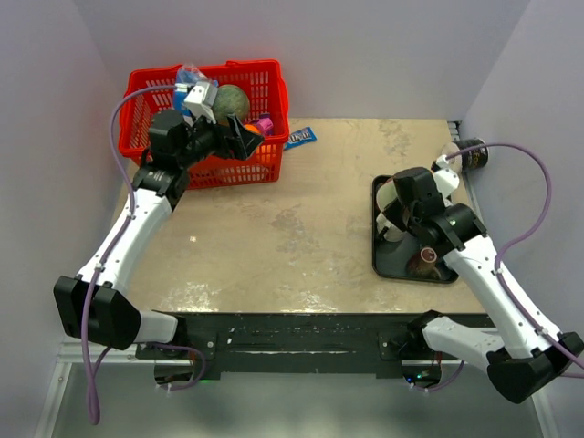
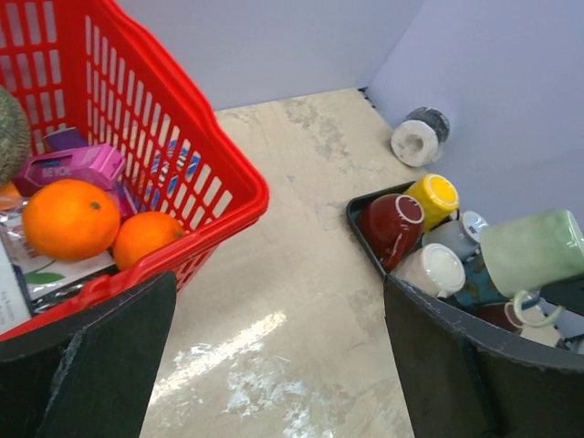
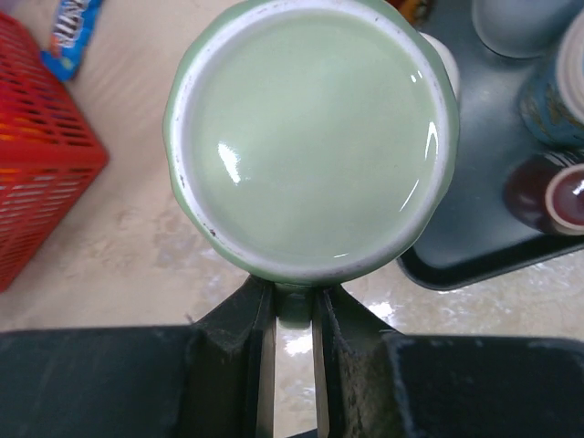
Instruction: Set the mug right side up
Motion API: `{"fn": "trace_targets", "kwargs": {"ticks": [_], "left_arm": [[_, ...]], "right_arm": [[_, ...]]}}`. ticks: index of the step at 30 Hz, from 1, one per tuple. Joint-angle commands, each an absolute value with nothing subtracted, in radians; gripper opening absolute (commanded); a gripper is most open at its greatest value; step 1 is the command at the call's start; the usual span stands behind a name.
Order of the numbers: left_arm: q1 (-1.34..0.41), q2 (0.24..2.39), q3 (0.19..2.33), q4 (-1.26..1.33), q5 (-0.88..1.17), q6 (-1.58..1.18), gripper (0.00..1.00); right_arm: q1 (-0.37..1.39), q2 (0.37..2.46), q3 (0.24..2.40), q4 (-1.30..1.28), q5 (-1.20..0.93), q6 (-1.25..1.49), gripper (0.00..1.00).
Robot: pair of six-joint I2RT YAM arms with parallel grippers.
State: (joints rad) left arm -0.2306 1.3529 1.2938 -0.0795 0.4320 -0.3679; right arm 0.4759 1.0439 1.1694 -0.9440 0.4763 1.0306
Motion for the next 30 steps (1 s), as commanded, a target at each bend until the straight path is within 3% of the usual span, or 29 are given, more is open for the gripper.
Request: {"fn": "trace_targets", "kwargs": {"ticks": [1,12,23,30], "left_arm": [[-0.250,1.313,1.282,0.043,0.511,-0.420,0.99],[-0.371,1.296,1.143,0.388,0.655,-0.617,0.99],[-0.488,1.293,0.981,0.900,0.517,-0.934,0.99],[-0.502,1.272,1.002,0.845,0.431,-0.959,0.99]], "right_arm": [[0.472,1.045,1.290,-0.789,0.433,0.959,0.00],[0.471,1.097,1.338,-0.239,0.108,0.801,0.00],[0.471,1.192,1.324,0.175,-0.216,1.011,0.00],[0.471,1.230,1.367,0.288,-0.287,1.058,0.00]]}}
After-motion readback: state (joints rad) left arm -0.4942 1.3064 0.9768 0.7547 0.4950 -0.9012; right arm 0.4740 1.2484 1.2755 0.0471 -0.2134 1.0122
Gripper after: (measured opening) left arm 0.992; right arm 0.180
